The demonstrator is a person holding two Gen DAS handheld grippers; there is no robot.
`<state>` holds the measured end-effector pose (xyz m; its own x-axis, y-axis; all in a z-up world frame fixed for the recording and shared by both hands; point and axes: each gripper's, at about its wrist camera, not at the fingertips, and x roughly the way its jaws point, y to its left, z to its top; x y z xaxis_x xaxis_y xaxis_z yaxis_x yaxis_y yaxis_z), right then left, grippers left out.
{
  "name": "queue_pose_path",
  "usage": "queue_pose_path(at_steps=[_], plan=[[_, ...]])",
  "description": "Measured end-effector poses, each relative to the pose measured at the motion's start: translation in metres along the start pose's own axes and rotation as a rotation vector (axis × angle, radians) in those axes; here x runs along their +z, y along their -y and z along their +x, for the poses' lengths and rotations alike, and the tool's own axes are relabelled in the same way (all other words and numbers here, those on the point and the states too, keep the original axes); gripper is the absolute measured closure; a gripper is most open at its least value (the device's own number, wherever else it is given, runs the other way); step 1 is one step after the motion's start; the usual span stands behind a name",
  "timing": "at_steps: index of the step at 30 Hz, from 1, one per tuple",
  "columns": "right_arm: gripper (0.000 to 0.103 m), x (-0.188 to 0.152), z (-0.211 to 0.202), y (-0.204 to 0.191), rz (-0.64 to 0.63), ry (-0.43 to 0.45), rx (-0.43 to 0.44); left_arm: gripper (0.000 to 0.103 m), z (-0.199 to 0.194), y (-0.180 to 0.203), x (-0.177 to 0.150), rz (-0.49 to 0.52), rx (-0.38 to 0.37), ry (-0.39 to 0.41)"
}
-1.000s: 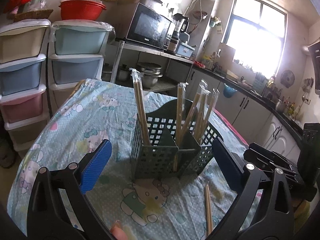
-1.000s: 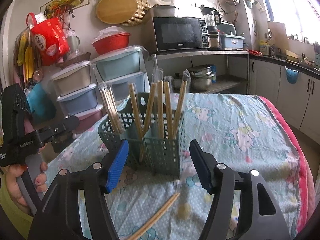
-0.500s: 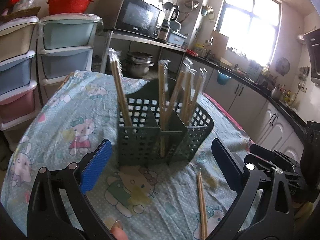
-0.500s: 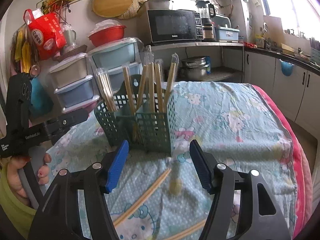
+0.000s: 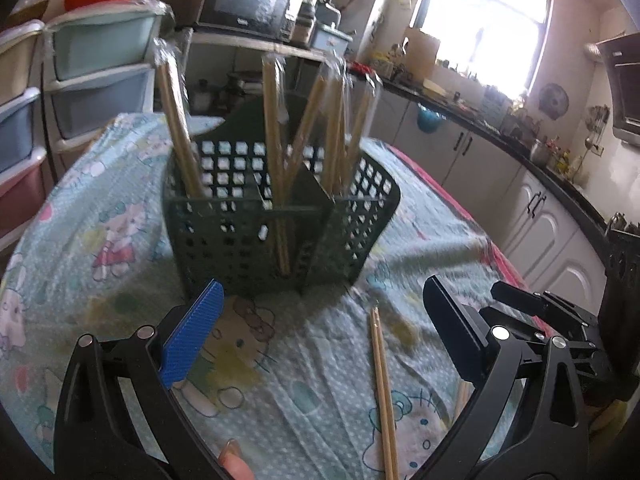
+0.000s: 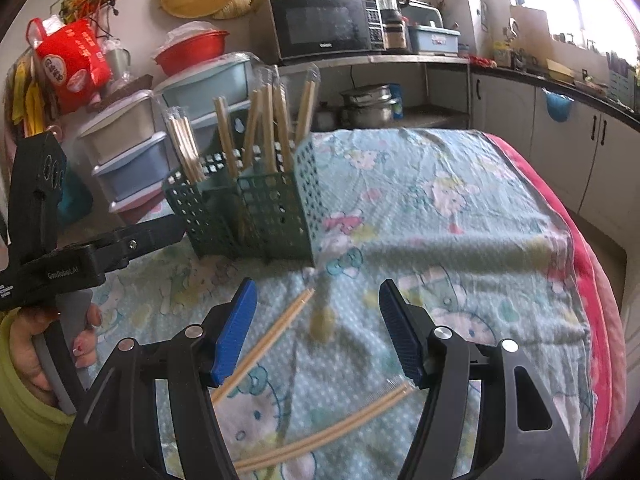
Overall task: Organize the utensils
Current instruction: 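Move both tools down toward the last loose chopsticks on the sheet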
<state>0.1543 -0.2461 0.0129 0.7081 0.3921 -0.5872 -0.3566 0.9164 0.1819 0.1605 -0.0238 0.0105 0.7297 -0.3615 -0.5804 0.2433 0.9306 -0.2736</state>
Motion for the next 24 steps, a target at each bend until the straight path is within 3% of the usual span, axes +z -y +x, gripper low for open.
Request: queue_pose_path(at_steps=[5,18,24], plan=[[0.042,-0.008,0.002,0.013,0.025,-0.032,-0.022,0.011,0.018,0.006,-0.008,0.008,-0.025,-0.068],[0.042,-0.036,0.008,0.038,0.08,-0.146,-0.018,0.054,0.062,0.037,-0.025,0.087,-0.083,-0.241],[0.046,-0.047,0.017,0.043,0.101,-0.191,-0.012,0.062,0.086,0.051,-0.028,0.111,-0.093,-0.31]])
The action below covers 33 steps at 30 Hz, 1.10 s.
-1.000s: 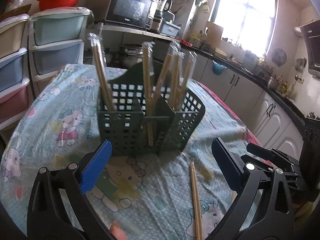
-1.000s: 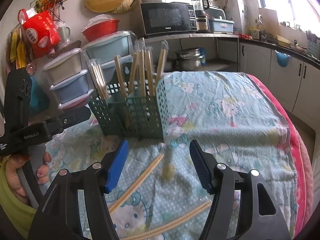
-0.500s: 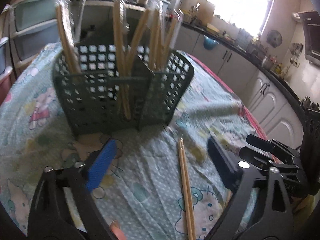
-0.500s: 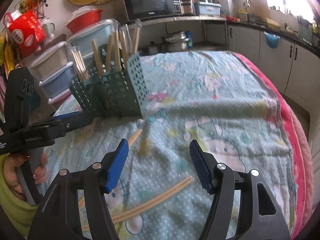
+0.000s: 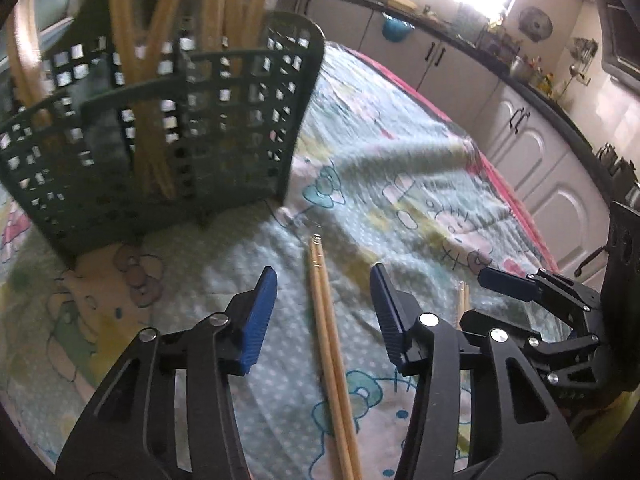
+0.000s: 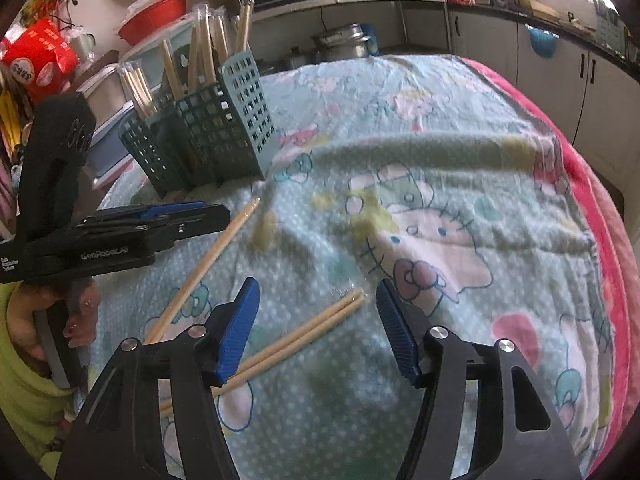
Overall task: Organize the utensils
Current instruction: 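Move both tools down toward the last loose chopsticks on the sheet, then close the left gripper on chopsticks while the right gripper closes on chopsticks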
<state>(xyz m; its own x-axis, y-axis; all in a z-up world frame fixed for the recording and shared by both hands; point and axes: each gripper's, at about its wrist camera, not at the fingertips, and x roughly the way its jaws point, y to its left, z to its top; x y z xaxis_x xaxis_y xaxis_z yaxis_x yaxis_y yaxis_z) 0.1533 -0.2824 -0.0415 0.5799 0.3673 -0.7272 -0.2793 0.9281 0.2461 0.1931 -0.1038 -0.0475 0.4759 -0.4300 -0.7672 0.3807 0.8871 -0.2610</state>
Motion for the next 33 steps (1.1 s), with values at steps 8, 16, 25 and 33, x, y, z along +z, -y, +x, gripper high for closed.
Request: queue_pose_path(at_steps=[8,16,25,33], plan=[[0.051,0.0,0.013,0.006,0.036,-0.037,-0.006,0.064,0.028,0.004,0.011,0.021,0.019,-0.058],[0.087,0.0,0.017,0.013,0.053,-0.035,-0.062,0.08,0.039,0.002,0.02,0.031,0.064,-0.053],[0.098,0.008,-0.006,0.013,0.051,0.056,-0.034,0.095,0.04,0.002,0.023,0.063,0.111,-0.04],[0.1,0.027,-0.034,-0.012,-0.023,0.172,0.028,0.097,-0.005,-0.001,0.026,0.03,0.059,0.065]])
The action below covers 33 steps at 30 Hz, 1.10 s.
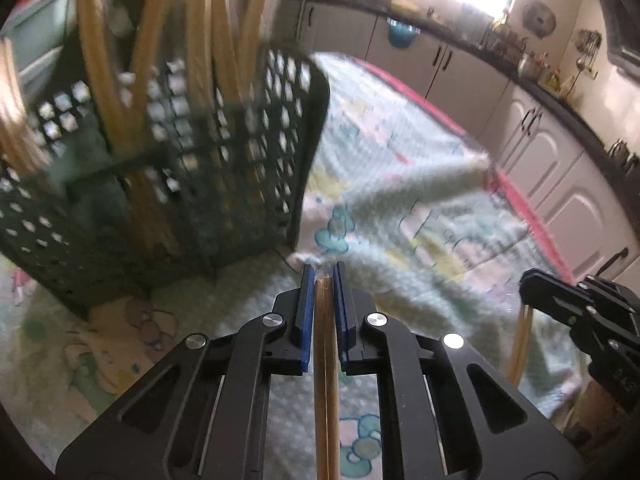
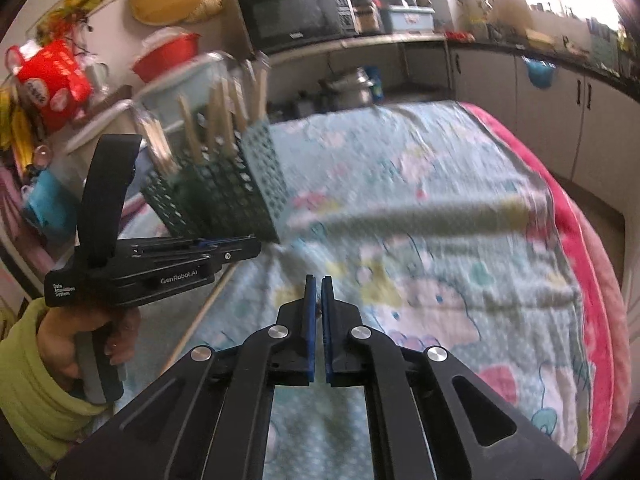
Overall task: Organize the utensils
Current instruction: 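Close the left gripper on chopsticks while the right gripper closes on chopsticks, then lift the held chopsticks with both grippers and lower them into the holder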
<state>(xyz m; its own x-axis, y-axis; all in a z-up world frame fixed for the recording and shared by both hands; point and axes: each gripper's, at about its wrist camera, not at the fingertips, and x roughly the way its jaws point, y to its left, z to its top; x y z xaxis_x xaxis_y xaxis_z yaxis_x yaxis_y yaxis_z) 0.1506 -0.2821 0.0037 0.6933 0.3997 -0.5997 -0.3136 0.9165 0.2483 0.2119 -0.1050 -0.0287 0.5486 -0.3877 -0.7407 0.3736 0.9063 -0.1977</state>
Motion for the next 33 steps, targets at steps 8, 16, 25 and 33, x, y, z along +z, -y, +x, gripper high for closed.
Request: queue_pose_path(at_steps=[8,16,25,33], plan=[[0.101,0.024,-0.01,-0.032,-0.066,0.07,0.062,0.097,-0.066,-0.027,0.012,-0.067,-0.009,0.149],[0.101,0.046,-0.019,-0.076,-0.164,0.131,0.128,0.098,-0.117,-0.05,0.017,-0.113,-0.004,0.265],[0.102,0.07,-0.03,-0.108,-0.229,0.203,0.167,0.098,-0.15,-0.065,0.02,-0.142,0.017,0.347],[0.102,0.092,-0.039,-0.114,-0.238,0.263,0.166,0.098,-0.173,-0.074,0.032,-0.15,0.04,0.401]])
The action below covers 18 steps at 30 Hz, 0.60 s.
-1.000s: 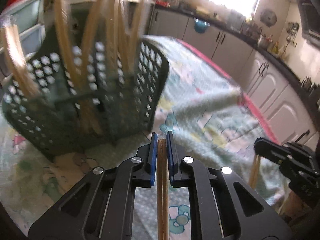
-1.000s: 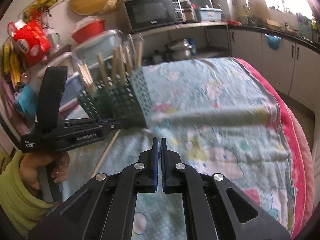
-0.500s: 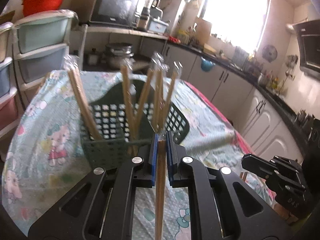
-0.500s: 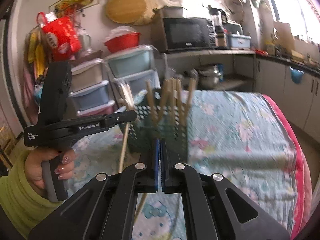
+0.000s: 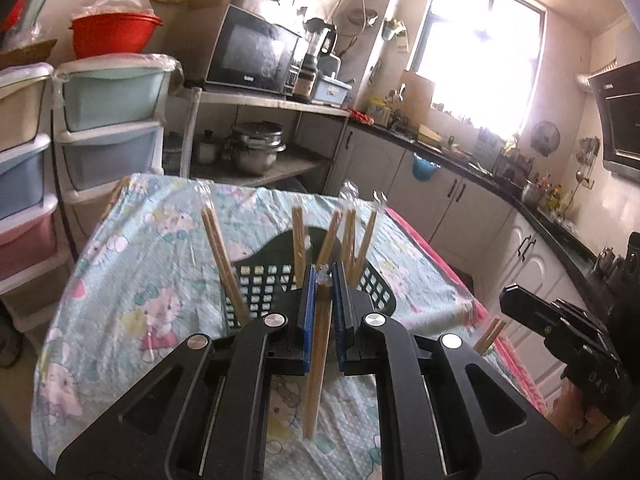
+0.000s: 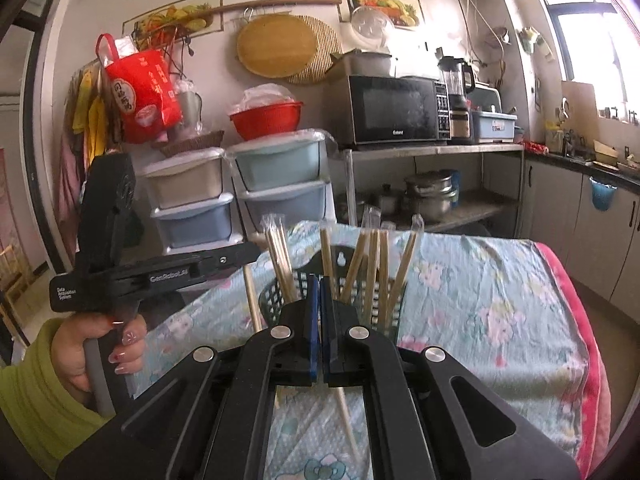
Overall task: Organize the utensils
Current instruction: 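Lift the held chopsticks with both grippers and lower them into the holder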
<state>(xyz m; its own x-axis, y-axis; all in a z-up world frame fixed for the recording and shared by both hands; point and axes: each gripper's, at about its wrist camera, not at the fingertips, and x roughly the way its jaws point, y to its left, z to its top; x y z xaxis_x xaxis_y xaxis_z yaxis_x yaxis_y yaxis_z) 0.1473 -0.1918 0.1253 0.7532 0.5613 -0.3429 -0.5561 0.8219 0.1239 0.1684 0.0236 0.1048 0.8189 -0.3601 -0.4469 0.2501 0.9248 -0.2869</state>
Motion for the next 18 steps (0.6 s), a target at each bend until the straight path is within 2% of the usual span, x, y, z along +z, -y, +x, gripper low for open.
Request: queue_pose_path(at_steps=[18], plan=[[0.102,0.065,0.001,-0.017,-0.062,0.142,0.024,0.098,-0.032,0.014,0.069,0.047,0.014,0.161]])
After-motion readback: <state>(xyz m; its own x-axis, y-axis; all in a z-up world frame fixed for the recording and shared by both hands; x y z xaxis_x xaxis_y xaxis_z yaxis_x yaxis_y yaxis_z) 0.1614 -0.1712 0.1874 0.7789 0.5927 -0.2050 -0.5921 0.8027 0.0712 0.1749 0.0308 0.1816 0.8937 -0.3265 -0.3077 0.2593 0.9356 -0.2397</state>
